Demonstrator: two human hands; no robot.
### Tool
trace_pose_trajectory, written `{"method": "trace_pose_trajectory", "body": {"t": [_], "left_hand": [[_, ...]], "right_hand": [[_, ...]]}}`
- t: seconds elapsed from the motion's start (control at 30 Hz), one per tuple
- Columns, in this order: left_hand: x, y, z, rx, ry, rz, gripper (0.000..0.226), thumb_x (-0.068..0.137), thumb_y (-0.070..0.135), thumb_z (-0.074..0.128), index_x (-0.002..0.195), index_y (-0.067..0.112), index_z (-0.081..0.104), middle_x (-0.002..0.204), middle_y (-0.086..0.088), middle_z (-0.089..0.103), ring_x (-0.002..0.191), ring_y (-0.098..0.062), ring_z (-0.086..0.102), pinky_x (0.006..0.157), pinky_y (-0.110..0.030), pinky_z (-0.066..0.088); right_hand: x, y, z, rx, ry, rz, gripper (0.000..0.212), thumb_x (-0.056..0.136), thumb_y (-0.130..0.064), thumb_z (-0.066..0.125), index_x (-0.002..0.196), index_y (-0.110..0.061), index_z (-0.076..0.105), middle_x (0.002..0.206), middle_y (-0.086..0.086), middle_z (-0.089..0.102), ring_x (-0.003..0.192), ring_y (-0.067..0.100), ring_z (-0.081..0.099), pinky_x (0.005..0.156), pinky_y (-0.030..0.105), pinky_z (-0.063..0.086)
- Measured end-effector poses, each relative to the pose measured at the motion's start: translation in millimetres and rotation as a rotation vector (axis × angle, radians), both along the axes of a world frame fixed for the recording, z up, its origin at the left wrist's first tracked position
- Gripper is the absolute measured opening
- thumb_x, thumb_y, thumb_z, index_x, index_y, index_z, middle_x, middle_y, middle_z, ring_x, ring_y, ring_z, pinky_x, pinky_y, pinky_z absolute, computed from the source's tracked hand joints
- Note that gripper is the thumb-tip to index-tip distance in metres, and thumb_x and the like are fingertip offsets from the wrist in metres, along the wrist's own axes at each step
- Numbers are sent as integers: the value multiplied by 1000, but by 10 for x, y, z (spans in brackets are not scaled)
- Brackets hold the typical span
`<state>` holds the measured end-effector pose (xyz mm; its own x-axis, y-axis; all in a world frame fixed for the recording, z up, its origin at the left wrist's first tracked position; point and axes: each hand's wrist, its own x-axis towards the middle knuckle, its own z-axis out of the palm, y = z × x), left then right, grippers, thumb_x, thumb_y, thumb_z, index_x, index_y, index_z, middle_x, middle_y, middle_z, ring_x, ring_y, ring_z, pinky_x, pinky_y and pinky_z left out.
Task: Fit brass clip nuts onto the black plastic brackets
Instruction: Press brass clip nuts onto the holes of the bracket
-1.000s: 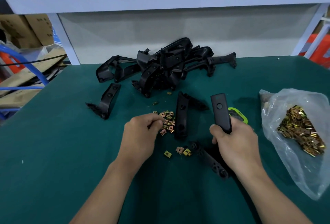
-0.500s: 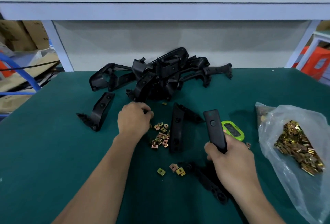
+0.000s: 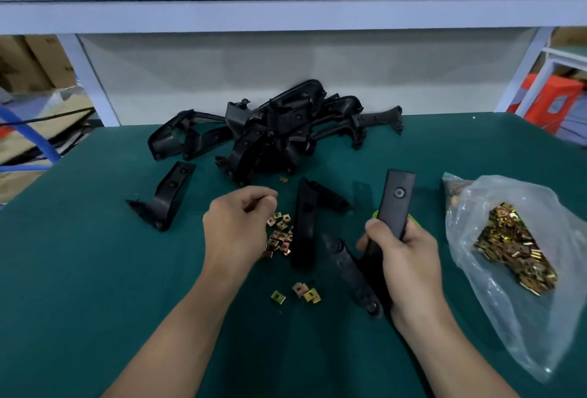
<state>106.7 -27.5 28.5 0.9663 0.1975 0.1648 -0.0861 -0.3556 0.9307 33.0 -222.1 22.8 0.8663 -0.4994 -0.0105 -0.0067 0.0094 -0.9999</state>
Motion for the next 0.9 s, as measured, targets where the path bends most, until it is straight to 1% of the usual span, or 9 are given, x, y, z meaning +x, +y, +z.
{"method": "trace_pose_trajectory", "body": {"t": [0.1, 0.2, 0.27, 0.33, 0.43, 0.6, 0.77, 0.83, 0.9], "left_hand": [[-366, -55, -42, -82, 50, -86, 17, 81, 24, 84, 77, 39, 77, 76, 18, 76, 73, 1, 72, 74, -21, 56], [-690, -84, -41, -183, 74, -169, 19, 75, 21, 89, 79, 34, 76, 70, 5, 76, 65, -8, 73, 62, -16, 55], [-822, -124, -29, -266, 79, -221, 15, 74, 18, 89, 77, 27, 77, 66, -2, 74, 58, -9, 67, 56, -14, 51], [-879, -172, -20, -316, 81, -253, 13, 76, 16, 87, 77, 24, 78, 65, -4, 73, 57, -9, 65, 57, -16, 51], [-889, -230, 2, -356, 82, -277, 16, 84, 11, 81, 84, 28, 82, 72, -6, 76, 63, -15, 70, 64, -20, 56], [-894, -266, -4, -399, 101, -274, 22, 91, 6, 73, 82, 24, 81, 77, -7, 78, 66, -14, 73, 61, -15, 53], [-905, -282, 12, -462, 146, -314, 8, 92, 12, 72, 85, 11, 71, 78, -11, 78, 65, -20, 75, 51, -19, 51], [-923, -295, 14, -469, 149, -326, 11, 92, 17, 73, 85, 9, 69, 77, -12, 77, 65, -23, 75, 50, -21, 50], [-932, -308, 16, -451, 150, -333, 16, 88, 25, 76, 78, 14, 70, 73, -12, 76, 61, -24, 74, 49, -21, 50]], "right_hand": [[-61, 25, 19, 102, -7, 21, 24, 91, -25, 68, 67, -22, 65, 71, 8, 68, 69, 23, 56, 75, 47, 47], [-122, 63, 56, 194, -14, 38, 27, 94, -24, 67, 67, -28, 67, 69, 9, 66, 70, 26, 55, 72, 47, 47], [-144, 81, 78, 243, -6, 45, 28, 94, -25, 67, 66, -29, 67, 70, 9, 66, 70, 27, 56, 69, 45, 47], [-154, 88, 87, 279, 7, 47, 31, 94, -25, 68, 63, -28, 66, 70, 8, 66, 68, 25, 56, 65, 42, 47], [-154, 87, 92, 317, 15, 54, 32, 94, -23, 68, 63, -25, 63, 70, 9, 65, 61, 23, 55, 61, 39, 46], [-137, 65, 85, 349, 19, 73, 31, 94, -21, 67, 63, -25, 62, 68, 9, 64, 55, 21, 53, 49, 30, 45], [-131, 53, 62, 363, 25, 67, 24, 93, -21, 68, 69, -21, 62, 68, 9, 64, 51, 20, 56, 44, 29, 45], [-129, 58, 57, 357, 25, 74, 21, 93, -21, 68, 73, -18, 62, 68, 8, 65, 51, 19, 57, 44, 29, 46], [-129, 58, 48, 363, 24, 79, 24, 93, -22, 68, 70, -20, 63, 68, 8, 65, 52, 20, 57, 45, 29, 47]]}}
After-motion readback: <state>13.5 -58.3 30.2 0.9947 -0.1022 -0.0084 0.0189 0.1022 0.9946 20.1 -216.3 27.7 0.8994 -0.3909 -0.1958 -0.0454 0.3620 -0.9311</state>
